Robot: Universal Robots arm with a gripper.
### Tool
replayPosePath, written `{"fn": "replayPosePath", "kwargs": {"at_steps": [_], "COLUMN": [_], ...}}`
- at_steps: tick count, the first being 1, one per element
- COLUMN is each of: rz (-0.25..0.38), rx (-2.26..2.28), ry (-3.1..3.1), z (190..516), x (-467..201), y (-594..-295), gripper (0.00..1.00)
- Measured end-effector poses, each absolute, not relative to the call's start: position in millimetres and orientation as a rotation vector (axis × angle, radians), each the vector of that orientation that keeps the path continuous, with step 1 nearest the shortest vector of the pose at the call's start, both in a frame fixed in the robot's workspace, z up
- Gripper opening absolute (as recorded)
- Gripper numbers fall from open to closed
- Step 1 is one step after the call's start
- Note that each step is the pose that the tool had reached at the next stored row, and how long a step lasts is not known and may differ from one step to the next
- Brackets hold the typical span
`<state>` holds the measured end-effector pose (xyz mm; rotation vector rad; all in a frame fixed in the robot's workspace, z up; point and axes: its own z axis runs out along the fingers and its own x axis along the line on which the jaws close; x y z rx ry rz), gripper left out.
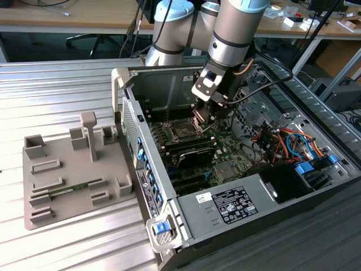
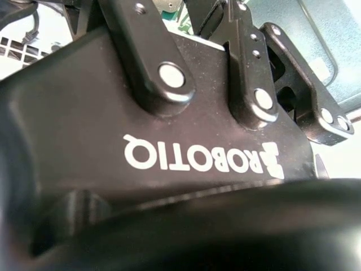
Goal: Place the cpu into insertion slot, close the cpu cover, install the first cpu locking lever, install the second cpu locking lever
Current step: 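Place the cpu into insertion slot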
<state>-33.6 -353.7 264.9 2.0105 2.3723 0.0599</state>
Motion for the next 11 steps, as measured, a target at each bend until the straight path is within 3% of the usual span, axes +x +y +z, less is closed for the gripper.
{"fn": "replayPosePath", "kwargs": {"at_steps": [11], "rz": [0.057], "rx": [2.065], "ry": [2.323], "z": [264.1], "x": [-33.6], "y": [-353.7], "gripper": [0.55]}}
